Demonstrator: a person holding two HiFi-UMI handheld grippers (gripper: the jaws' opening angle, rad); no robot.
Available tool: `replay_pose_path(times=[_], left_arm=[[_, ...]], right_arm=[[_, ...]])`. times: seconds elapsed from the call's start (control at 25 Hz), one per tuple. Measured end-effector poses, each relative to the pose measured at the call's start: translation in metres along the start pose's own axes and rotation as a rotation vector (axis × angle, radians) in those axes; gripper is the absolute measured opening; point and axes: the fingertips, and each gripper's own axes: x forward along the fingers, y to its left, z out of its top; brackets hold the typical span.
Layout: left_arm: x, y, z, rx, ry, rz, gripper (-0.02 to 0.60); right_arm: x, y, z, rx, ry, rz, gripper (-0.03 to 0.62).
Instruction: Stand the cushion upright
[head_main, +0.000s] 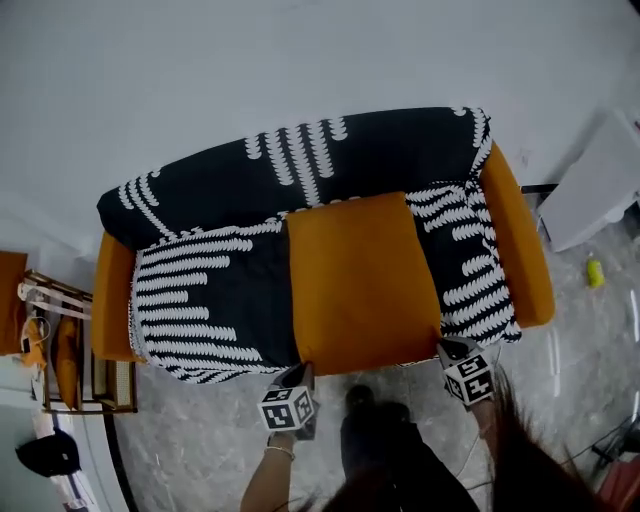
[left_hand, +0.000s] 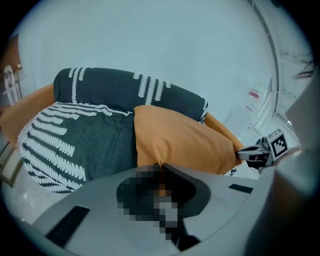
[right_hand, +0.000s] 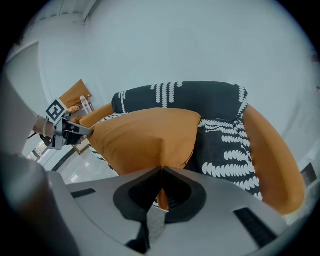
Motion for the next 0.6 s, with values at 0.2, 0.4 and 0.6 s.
replay_pose_path(times=[0.2,0.4,0.6], left_arm=[[-0.021,-0.003,0.025,-0.005,-0.038,0.005,0.032],[-0.043,-0.006,0.045,-0.021,-0.073,0.007,0.031],[-0.061,-0.012,0.065,-0.039,-0.097,0.011,0.031]], right_arm=[[-0.018,0.008,0.022,0.018,-0.038,-0.005,0.012],[-0.040,0.014,0.043,0.035,-0.062,-0.020,0.012],[-0.061,0.015,0.067,0.068,-0.086,-0.036,0.012]])
